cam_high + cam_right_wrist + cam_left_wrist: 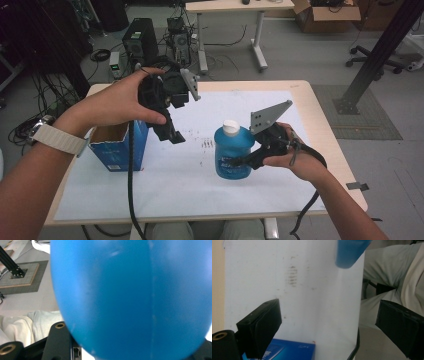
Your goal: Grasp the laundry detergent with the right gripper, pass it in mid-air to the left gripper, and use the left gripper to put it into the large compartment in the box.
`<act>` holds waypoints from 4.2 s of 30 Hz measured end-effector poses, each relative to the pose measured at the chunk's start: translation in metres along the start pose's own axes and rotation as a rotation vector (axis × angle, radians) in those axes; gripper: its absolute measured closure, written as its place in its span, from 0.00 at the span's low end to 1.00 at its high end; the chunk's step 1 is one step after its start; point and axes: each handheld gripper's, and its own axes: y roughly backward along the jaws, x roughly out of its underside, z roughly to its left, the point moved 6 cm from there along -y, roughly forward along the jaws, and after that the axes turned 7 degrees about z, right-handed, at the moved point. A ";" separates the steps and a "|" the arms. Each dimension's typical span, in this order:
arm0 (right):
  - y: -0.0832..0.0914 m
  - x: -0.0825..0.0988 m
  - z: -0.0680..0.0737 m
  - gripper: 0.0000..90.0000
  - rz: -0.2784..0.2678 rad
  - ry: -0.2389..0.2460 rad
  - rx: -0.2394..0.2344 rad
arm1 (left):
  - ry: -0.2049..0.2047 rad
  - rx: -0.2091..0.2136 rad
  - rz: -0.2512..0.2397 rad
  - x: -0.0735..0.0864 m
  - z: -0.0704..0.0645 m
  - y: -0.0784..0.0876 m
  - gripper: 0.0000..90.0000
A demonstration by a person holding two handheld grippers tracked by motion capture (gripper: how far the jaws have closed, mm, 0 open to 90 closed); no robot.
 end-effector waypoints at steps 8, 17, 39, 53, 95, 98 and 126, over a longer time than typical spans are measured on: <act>-0.007 -0.013 0.005 0.48 0.009 0.023 -0.010 | -0.022 0.030 -0.023 -0.013 -0.014 0.002 0.06; -0.016 -0.021 0.007 0.48 0.040 0.034 -0.033 | -0.053 0.035 -0.004 -0.021 -0.025 -0.001 0.05; -0.031 -0.038 0.007 0.48 0.072 0.055 -0.050 | -0.047 0.053 0.006 -0.033 -0.029 -0.016 0.06; -0.034 -0.039 0.009 0.48 0.083 0.055 -0.066 | -0.065 0.056 0.011 -0.040 -0.027 -0.027 0.08; -0.035 -0.039 0.009 0.48 0.081 0.048 -0.079 | -0.092 0.067 0.017 -0.043 -0.026 -0.033 0.29; -0.036 -0.039 0.009 0.48 0.085 0.053 -0.072 | -0.092 0.066 0.018 -0.043 -0.026 -0.033 0.31; -0.037 -0.037 0.010 0.48 0.091 0.060 -0.072 | -0.112 0.045 0.043 -0.042 -0.028 -0.035 0.42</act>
